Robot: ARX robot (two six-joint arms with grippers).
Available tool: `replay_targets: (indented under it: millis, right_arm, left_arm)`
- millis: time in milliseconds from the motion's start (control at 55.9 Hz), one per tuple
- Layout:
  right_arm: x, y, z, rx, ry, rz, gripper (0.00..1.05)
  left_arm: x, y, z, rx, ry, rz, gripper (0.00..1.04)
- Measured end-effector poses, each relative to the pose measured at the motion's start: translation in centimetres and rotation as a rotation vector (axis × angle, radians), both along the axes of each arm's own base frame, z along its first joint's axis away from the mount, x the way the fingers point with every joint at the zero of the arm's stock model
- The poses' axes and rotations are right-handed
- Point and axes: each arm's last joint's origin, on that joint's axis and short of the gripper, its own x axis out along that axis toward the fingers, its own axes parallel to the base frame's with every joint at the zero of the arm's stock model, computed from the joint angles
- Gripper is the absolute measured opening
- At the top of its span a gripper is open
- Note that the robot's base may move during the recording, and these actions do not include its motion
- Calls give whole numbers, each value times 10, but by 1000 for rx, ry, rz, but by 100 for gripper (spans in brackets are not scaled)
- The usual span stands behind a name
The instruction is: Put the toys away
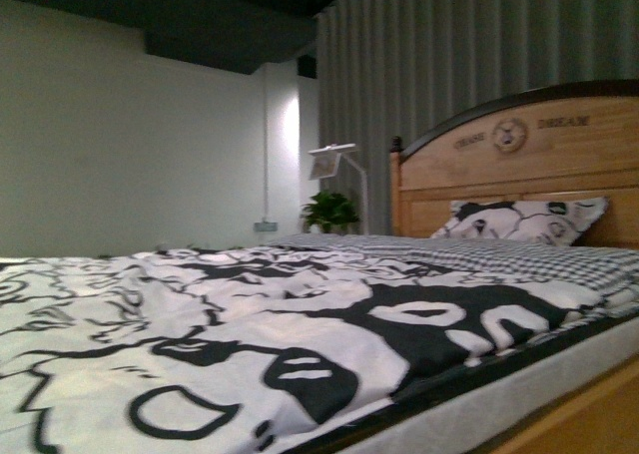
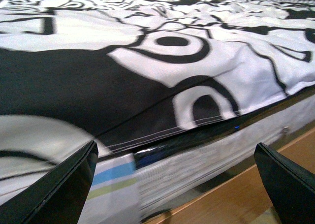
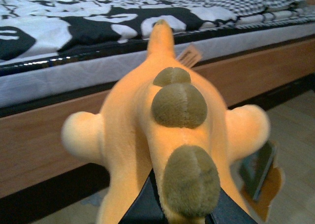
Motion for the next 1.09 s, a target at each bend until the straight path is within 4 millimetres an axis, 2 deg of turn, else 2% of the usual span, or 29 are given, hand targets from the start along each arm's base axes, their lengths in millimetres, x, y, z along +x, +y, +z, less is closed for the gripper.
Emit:
replay_targets:
  millis: [1092]
  right_arm:
    - [0, 0, 0, 0, 0, -7, 6]
  left_arm:
    - [0, 0, 0, 0, 0, -10, 98]
